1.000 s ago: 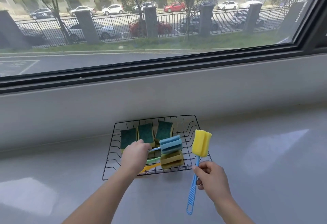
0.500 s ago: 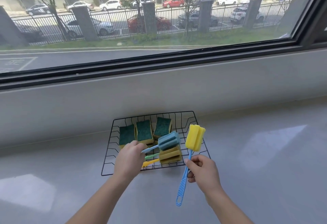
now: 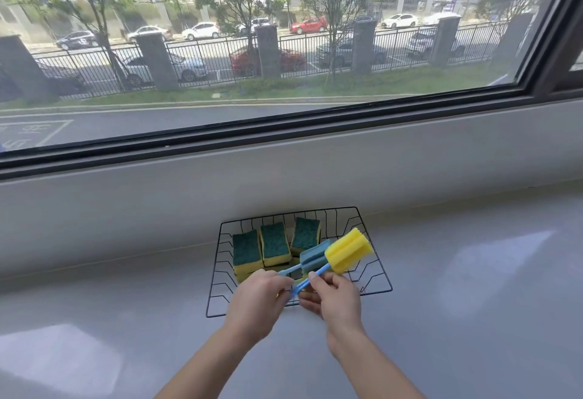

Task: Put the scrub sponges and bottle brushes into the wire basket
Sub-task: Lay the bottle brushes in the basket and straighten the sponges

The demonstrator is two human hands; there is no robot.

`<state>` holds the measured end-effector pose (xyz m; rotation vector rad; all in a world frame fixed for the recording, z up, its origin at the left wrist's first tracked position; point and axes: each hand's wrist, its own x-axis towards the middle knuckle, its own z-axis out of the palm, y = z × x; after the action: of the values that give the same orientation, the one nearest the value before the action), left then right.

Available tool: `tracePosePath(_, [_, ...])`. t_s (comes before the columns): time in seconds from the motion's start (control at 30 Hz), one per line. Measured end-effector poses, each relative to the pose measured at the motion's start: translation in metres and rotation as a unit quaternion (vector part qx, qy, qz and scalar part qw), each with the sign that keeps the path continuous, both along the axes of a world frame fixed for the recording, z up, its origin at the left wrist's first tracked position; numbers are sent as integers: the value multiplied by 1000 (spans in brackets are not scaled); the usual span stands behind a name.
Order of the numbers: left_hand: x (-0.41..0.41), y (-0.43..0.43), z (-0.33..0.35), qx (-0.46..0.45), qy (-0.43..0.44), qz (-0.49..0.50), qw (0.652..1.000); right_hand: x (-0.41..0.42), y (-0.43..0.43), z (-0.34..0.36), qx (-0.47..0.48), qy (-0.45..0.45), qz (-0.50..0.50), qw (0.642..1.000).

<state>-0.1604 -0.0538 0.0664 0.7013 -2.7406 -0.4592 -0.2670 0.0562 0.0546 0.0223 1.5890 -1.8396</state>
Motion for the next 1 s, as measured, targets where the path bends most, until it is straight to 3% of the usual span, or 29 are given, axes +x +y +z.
tracePosePath(0.13, [-5, -9, -3, 17, 4, -3, 1000, 2, -5, -2, -17, -15, 6, 1000])
tracePosePath(0.23, [-9, -18, -8, -18, -18, -14, 1000, -3, -4, -6, -7, -27, 49, 998])
tracePosePath(0.33, [-9, -37, -17, -41, -32, 8, 999, -13, 12, -19, 105, 91, 63, 988])
tracePosePath(0.4, [-7, -46, -23, -45, -45, 15, 998, -26, 26, -26, 215, 201, 49, 954])
tracePosePath(0.6, [-9, -48, -43, -33, -78, 15, 996, -52, 35, -31, 237, 329, 22, 914])
tracePosePath(1.0, [0, -49, -53, 0, -53, 73, 996, -59, 28, -34, 179, 250, 15, 951])
